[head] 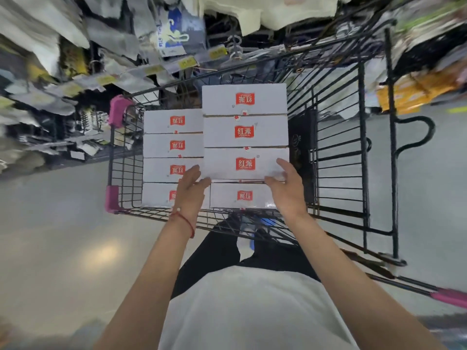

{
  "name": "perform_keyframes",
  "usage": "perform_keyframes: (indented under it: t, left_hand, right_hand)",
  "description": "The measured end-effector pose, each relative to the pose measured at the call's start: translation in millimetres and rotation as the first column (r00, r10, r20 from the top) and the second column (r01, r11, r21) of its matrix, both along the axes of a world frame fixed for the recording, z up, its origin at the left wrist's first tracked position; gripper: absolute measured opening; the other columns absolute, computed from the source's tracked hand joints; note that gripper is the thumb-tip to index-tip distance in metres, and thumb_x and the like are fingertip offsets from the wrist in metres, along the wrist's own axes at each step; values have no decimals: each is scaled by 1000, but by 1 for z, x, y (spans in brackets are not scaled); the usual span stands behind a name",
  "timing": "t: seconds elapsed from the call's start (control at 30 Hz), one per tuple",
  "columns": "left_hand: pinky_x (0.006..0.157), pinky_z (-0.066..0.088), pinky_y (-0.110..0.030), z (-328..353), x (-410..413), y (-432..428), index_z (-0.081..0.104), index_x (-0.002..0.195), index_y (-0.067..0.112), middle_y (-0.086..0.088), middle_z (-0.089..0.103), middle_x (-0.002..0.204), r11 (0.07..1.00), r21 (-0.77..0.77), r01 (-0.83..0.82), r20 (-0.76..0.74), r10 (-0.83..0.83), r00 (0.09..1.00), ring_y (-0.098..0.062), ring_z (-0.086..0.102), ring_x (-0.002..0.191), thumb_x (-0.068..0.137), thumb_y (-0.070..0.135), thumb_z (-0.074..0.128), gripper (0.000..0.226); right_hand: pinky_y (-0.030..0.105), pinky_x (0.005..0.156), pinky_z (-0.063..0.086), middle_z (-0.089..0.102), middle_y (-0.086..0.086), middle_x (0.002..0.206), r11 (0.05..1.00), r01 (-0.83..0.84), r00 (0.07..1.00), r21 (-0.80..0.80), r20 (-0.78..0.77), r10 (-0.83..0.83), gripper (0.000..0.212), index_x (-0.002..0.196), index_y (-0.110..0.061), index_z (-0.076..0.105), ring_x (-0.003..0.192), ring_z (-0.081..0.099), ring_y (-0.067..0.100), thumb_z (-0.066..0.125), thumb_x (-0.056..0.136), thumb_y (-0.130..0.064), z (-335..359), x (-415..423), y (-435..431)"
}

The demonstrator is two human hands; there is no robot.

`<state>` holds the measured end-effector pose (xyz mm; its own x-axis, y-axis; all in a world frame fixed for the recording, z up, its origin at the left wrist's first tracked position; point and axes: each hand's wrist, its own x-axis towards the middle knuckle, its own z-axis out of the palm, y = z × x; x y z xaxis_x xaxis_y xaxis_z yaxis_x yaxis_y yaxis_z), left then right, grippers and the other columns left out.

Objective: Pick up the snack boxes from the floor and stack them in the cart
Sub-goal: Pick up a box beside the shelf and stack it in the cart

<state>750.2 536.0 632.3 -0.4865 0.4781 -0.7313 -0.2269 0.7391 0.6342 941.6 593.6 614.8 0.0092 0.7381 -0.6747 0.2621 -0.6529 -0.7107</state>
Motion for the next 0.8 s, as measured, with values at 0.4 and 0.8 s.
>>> perform_keyframes:
  t: [0.4,0.8]
  left_hand:
    - [98,51,-33,45,-7,-83,66,127,20,-1,69,128,952,195,-235,75,225,972,-21,62,125,98,5,59,33]
    - [104,47,-42,80,-93,-228,67,110,24,5,69,119,828,317,-463,76,464,882,-25,63,122,98,5,56,25]
  right_hand:
    - [23,95,51,72,-9,117,942,-308,936,133,-134,325,32,126,-22,66,107,64,0,60,100,-4,38,-45,-49]
    - [17,88,49,75,-6,109,774,-576,758,262,-183,626,30,116,-26,68,104,68,5,62,99,-2,68,-177,-160]
